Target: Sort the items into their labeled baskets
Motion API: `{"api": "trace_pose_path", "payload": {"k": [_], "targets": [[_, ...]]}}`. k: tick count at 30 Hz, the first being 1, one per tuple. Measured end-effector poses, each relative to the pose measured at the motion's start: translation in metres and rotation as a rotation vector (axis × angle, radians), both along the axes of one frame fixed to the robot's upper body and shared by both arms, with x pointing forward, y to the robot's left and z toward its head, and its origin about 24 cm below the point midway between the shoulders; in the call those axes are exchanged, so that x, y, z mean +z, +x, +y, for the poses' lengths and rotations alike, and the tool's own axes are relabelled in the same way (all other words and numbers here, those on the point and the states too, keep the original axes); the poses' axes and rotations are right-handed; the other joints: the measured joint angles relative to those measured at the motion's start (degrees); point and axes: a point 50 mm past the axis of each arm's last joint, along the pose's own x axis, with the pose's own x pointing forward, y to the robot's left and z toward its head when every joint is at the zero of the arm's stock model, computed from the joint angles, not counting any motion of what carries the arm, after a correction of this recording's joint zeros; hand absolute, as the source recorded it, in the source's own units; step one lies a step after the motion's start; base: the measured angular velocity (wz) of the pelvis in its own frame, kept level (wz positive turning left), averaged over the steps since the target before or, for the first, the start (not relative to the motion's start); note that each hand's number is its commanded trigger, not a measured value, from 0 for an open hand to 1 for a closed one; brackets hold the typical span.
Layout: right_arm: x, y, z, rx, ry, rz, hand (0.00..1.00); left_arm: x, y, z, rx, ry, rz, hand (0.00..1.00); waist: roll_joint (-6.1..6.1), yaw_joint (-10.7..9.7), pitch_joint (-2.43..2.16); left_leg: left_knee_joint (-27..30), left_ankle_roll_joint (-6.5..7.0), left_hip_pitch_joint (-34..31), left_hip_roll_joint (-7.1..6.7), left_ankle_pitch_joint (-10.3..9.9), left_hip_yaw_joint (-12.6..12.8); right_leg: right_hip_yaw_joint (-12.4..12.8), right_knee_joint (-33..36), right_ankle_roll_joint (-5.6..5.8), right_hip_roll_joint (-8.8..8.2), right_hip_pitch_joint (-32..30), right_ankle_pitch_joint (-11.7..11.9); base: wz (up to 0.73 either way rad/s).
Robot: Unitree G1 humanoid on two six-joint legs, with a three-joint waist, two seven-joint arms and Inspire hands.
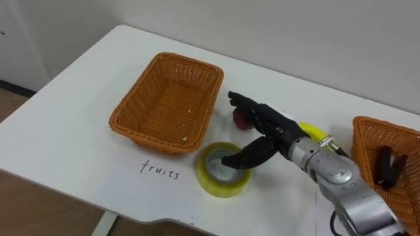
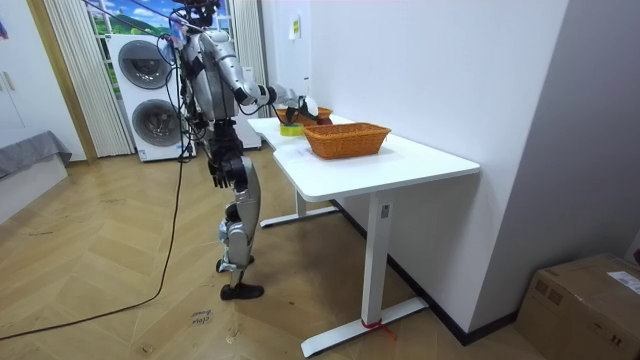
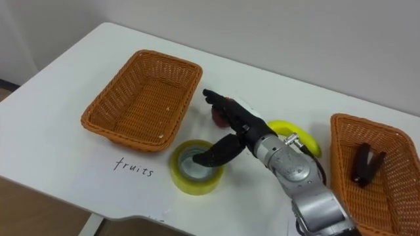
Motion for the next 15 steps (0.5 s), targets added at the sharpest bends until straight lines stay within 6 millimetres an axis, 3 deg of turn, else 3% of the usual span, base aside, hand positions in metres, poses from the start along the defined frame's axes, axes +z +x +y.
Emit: {"api": "trace_pose_path", "payload": {"k": [6, 15], "targets": [[-0.0068, -0.0048, 0.0039, 0.043, -0.102, 0.004, 0.0, -0.0001, -0.0021, 0.0001, 0.003, 0.004, 0.007, 0.0, 0.09, 0.1, 0.01, 0.0, 0.0, -0.1, 0.0, 0.0, 0.0, 0.1, 0.0, 0.0, 0.01, -0.1, 0.0, 0.0], [-0.0086, -0.0047, 0.0026, 0.063, -0.192, -0.009, 0.0, -0.0008, -0.0064, -0.0021, -0.012, 0.006, 0.02, 0.0, 1.09, 0.0, -0.42, -0.1, 0.01, 0.0, -0.02, 0.0, 0.0, 0.3, 0.0, 0.0, 0.0, -0.1, 0.0, 0.0]]}}
